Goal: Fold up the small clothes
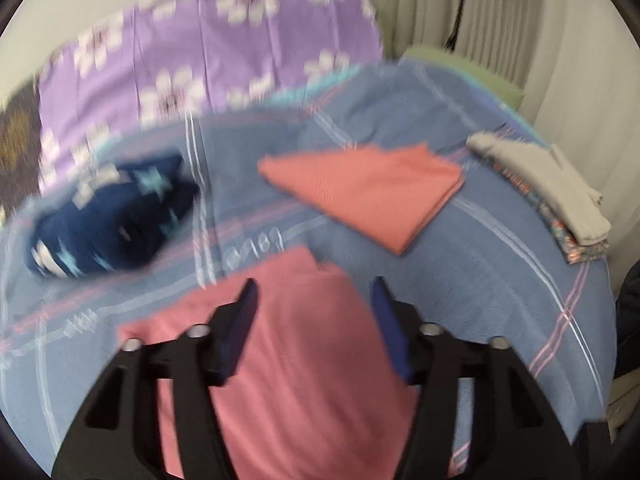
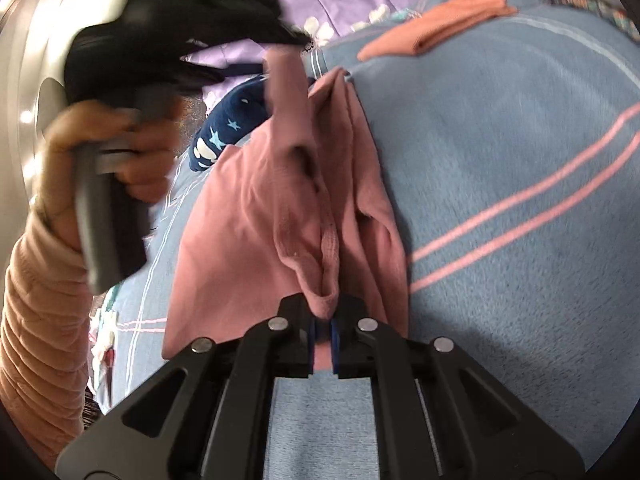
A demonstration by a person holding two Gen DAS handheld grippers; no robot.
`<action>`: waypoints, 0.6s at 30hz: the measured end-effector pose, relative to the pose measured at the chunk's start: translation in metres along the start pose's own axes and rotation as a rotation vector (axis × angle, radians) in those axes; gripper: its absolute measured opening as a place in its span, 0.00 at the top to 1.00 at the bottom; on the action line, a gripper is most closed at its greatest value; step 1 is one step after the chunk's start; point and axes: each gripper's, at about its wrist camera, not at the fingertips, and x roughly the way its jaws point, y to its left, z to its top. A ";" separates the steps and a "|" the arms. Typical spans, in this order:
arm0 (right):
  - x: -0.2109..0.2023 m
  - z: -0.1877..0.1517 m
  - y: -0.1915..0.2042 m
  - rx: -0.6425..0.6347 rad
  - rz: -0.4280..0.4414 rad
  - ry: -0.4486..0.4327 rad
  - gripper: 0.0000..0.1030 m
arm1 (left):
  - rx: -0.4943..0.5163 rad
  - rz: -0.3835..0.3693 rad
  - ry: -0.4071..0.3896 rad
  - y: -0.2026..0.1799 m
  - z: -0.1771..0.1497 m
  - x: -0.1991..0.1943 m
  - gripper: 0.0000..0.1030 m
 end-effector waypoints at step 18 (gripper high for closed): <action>-0.045 0.001 0.009 -0.010 0.048 -0.097 0.95 | 0.072 0.164 0.052 0.049 -0.213 -0.087 0.24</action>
